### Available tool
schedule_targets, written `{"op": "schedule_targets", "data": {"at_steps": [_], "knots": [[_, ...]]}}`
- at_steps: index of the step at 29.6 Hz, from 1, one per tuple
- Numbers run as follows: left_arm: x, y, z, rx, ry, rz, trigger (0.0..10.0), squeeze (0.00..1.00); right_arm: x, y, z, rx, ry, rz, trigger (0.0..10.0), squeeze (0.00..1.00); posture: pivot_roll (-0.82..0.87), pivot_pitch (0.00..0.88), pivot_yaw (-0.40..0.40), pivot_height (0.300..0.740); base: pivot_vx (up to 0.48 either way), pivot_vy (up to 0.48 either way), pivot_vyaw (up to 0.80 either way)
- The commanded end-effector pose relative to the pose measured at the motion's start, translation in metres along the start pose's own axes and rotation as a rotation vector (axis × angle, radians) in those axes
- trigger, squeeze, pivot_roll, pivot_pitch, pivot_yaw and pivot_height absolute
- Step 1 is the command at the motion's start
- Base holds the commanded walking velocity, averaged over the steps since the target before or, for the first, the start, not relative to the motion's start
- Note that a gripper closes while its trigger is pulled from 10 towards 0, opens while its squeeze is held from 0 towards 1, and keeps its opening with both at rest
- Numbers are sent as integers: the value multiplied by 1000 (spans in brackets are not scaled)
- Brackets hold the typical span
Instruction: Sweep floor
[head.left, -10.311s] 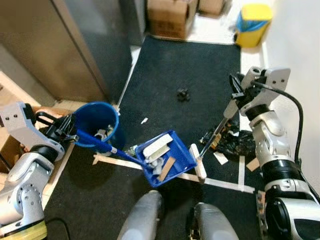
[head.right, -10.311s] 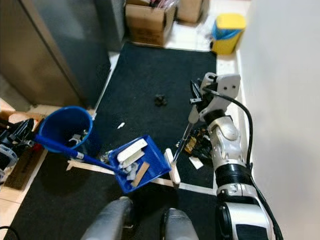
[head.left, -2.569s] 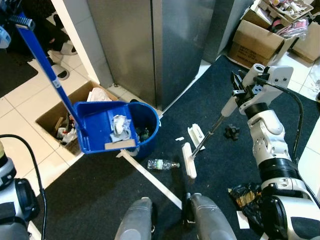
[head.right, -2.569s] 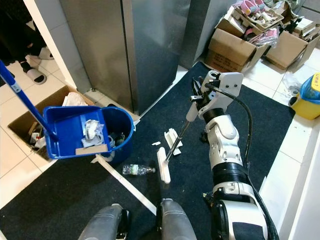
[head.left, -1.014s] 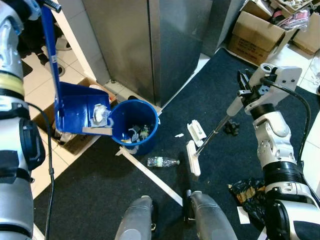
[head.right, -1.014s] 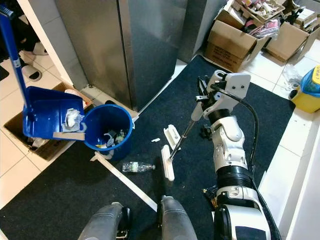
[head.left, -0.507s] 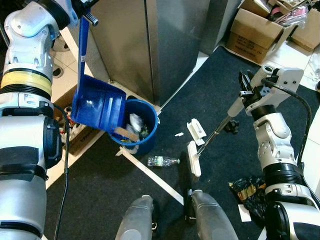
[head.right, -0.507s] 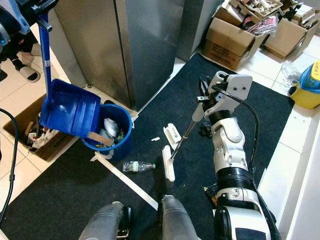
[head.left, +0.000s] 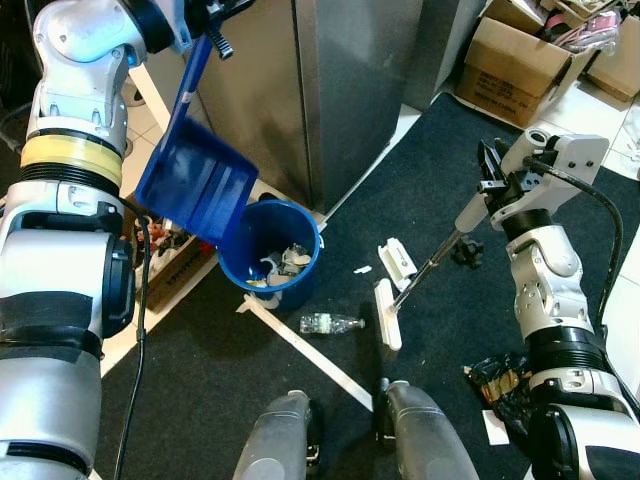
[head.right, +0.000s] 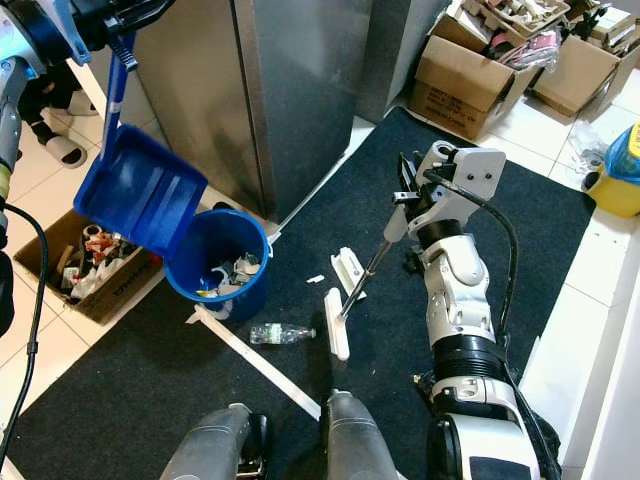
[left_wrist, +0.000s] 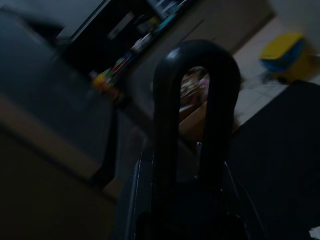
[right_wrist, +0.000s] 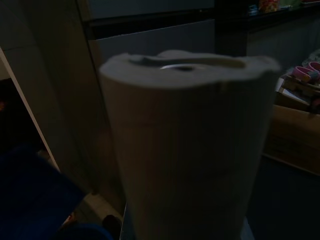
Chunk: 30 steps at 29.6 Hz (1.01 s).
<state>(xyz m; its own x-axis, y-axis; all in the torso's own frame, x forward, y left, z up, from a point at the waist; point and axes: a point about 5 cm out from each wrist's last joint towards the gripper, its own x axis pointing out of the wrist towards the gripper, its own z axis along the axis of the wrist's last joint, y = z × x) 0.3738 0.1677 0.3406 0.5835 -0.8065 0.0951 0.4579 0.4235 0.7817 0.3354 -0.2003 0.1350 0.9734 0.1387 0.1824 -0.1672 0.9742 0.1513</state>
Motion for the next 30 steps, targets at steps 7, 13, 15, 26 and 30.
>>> {"op": "schedule_targets", "data": {"at_steps": [7, 13, 15, 26, 30], "knots": [[12, -18, 29, 15, -133, -120, 10000, 0, -1, -3, 5, 12, -28, -17, 10000, 0, 6, 72, 64, 740, 0, 0, 0], [5, 8, 36, -96, -169, 15, 10000, 0, -2, -4, 5, 10, -27, -22, 10000, 0, 3, 71, 66, 740, 0, 0, 0], [1, 17, 40, -123, -183, 65, 10000, 0, -2, -5, 5, 9, -27, -25, 10000, 0, 3, 70, 67, 740, 0, 0, 0], [-43, 70, 100, -50, -303, 317, 10000, 0, 1, -9, 1, 41, 13, -74, 10000, 0, 10, 61, 50, 740, 0, 0, 0], [-55, 80, 101, -156, -350, 477, 10000, 0, 5, -13, -1, 46, 50, -118, 10000, 0, 5, 55, 50, 740, 0, 0, 0]]}}
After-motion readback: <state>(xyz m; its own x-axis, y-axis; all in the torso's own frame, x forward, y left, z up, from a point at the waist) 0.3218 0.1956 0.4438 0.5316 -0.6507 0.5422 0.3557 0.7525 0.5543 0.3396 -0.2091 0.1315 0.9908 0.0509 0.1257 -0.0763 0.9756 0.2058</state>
